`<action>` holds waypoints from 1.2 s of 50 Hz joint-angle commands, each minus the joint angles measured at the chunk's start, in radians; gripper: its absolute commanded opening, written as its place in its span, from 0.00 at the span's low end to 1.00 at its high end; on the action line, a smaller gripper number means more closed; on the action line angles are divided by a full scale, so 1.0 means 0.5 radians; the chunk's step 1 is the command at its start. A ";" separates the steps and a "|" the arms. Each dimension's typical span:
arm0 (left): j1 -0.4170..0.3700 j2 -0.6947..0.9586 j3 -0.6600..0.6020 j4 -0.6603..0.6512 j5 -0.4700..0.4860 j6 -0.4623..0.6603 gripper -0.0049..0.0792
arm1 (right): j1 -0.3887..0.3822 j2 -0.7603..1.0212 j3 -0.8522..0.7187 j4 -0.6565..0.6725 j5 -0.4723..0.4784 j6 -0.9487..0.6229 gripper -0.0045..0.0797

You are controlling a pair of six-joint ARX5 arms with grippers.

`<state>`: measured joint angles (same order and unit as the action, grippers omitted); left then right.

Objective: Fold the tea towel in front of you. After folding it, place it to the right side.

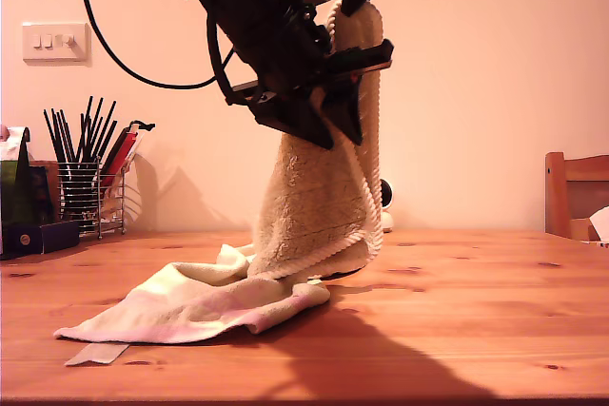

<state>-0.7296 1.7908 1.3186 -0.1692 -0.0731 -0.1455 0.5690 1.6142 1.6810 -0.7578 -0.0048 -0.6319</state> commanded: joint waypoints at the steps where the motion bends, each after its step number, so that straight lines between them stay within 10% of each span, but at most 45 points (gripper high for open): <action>1: 0.028 0.069 -0.045 -0.067 -0.006 0.069 0.29 | -0.006 0.007 0.020 0.011 -0.008 0.011 0.04; 29: 0.366 -0.025 -0.045 -0.323 -0.068 0.417 0.25 | -0.110 0.007 0.020 -0.133 -0.097 0.068 0.04; 41: 0.506 -0.025 -0.045 -0.082 0.282 0.518 0.25 | -0.108 0.043 0.019 -0.360 -0.340 0.278 0.04; 60: 0.546 -0.064 -0.045 -0.459 0.838 0.517 0.23 | -0.150 0.544 0.019 0.165 -0.368 0.288 0.04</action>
<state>-0.4564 1.7866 1.3182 -0.3870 0.3264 0.1097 0.4984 1.8427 1.6981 -0.7048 -0.1802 -0.4969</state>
